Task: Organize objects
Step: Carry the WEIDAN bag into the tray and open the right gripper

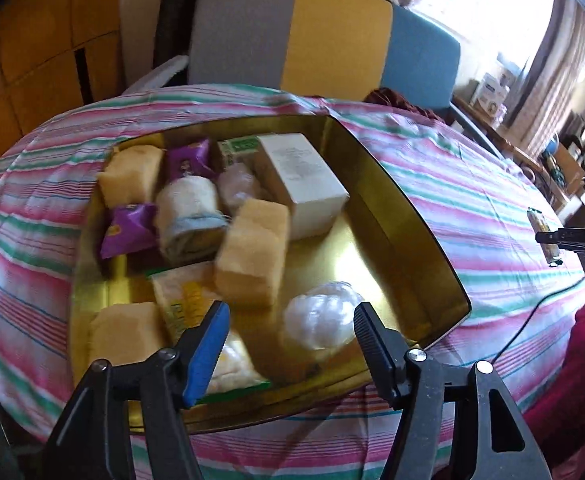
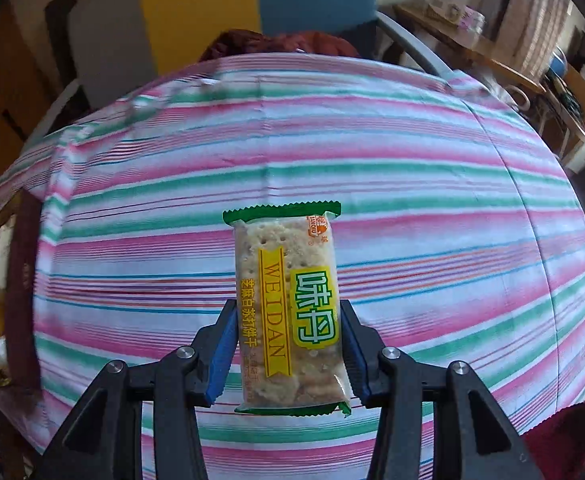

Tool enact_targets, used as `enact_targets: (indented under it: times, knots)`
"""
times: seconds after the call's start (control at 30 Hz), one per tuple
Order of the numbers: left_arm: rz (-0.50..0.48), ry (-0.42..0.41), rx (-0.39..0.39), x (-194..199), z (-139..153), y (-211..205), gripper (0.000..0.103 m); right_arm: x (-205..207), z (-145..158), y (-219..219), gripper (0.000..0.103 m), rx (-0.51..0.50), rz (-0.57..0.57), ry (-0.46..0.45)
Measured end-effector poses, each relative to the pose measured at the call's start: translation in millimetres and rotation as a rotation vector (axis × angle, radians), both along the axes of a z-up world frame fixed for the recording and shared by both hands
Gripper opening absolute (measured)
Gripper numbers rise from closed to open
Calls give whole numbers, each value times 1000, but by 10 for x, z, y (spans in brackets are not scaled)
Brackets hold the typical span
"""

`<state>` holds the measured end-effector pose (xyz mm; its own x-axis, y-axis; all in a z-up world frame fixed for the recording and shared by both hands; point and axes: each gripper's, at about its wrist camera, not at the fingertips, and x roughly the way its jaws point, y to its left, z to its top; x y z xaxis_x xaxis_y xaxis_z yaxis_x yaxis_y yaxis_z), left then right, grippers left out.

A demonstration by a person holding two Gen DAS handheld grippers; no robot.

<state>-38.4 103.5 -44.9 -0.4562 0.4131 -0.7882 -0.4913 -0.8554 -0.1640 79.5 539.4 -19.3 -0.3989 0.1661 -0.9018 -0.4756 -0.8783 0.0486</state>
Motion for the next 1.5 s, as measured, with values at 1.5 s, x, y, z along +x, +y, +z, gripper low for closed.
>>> enact_targets:
  times: [1.5]
  knots:
    - [330,194,-12,59,278,-885,100,-1142,-393,-3050,56,-6,572,40]
